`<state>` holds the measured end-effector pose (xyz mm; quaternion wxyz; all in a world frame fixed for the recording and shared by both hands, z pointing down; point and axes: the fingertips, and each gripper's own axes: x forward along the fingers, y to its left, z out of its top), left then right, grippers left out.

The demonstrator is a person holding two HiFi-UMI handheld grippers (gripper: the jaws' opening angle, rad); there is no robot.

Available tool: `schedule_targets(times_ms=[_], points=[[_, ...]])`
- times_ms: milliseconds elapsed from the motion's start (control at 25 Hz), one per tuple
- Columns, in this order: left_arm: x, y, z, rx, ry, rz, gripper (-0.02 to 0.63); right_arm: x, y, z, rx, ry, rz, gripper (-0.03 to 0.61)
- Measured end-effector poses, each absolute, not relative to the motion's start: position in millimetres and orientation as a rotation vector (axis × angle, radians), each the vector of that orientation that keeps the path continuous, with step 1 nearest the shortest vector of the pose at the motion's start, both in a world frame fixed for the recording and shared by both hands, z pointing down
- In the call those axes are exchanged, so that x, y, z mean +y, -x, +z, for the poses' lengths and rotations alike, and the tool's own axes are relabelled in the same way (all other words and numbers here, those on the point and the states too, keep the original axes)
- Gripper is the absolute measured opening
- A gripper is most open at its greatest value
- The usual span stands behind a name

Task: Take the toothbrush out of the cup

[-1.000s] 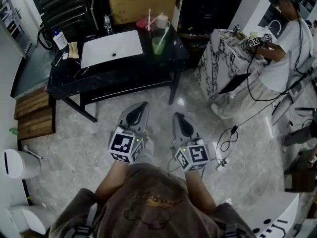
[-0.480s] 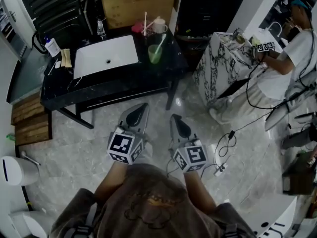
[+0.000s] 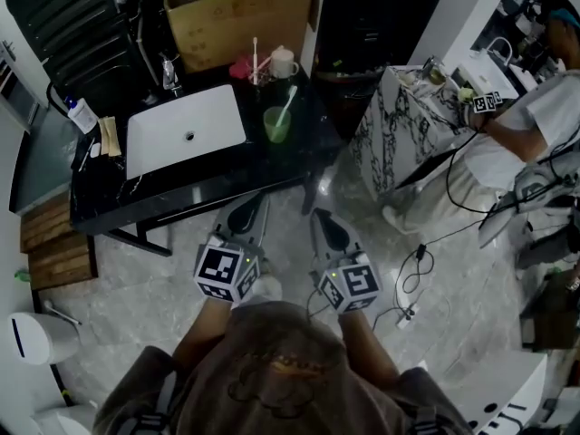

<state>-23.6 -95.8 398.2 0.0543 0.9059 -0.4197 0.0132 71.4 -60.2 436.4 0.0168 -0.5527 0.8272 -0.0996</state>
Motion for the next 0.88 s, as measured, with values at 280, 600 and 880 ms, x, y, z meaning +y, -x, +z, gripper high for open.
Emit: schedule_targets(times_ms=[280, 600, 880], points=[[-147, 25, 385, -1.247, -2.778, 0.033, 0.0, -115, -72, 423, 2.558, 1.754, -0.286, 0.0], [-197, 21, 386, -1.179, -2.829, 0.051, 0.0, -169, -61, 419, 2.519, 1.769, -0.283, 0.0], [-225, 16, 392, -1.146, -2.831, 0.066, 0.0, -195, -68, 419, 2.505, 1.785, -0.291, 0.0]])
